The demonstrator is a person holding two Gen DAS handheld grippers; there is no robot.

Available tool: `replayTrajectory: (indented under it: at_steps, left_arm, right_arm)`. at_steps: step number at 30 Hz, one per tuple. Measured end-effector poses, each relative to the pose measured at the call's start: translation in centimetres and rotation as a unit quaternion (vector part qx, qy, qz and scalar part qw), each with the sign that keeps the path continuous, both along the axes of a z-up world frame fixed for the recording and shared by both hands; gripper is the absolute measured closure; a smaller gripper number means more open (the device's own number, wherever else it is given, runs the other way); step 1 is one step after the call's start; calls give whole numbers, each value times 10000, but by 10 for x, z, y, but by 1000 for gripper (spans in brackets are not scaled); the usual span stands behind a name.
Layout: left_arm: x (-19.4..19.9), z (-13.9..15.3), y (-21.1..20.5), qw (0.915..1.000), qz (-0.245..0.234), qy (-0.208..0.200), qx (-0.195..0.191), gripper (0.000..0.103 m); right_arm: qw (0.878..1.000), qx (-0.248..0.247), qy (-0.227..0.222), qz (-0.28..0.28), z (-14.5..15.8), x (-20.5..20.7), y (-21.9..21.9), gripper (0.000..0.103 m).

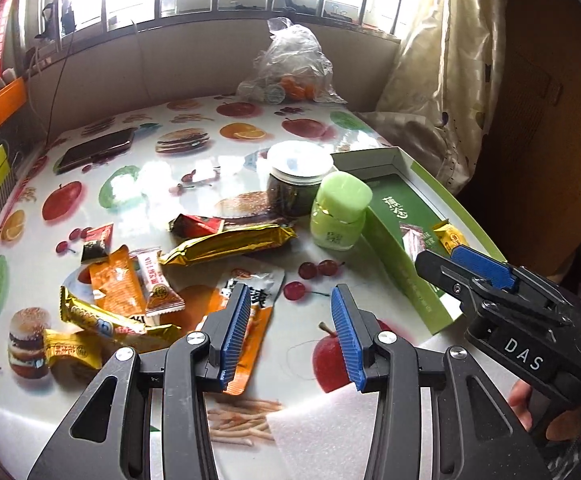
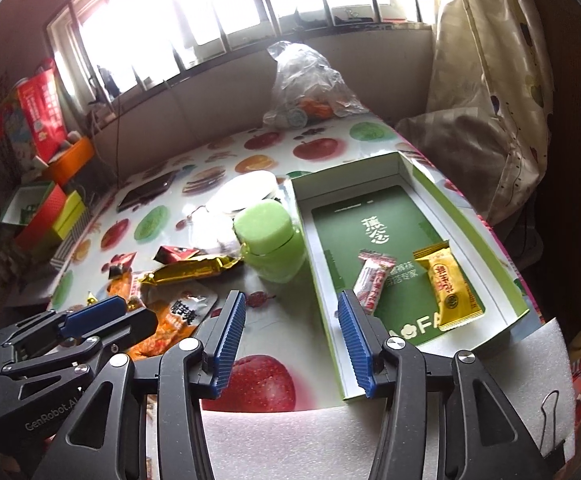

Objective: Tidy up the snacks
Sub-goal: 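Move both grippers back over the snack pile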

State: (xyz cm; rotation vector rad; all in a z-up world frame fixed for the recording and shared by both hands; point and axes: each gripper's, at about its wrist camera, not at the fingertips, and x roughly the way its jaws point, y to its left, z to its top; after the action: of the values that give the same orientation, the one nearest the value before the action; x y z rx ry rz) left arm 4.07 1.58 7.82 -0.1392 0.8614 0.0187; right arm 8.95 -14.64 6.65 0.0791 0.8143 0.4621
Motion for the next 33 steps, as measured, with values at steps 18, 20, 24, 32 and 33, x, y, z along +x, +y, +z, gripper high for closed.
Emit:
replayTrajectory:
  at_steps: [18,20,24,32,33]
  left_arm:
    - [-35,-38,112,9888,1387,388,-382,59]
    - [-40,-40,121,9876,1473,386,-384,59]
    - [-50,-44,139,9837,1672,400,-536,45]
    - [-55,-47,157,9792,1809,366,-842,44]
    - [-55,-46,158,9787,1817,355,-893,44]
  right_arm:
    - [9949,-152,599,796,-41,5,90,53]
    - [9937,-172,692,862,-46,5,100,52]
    - [9923,-185,862,868,-55,7,117,48]
    - [9928,-501,821,717,-62,12,146,44]
    - [9928,-572,773,716,-62,12,150,43]
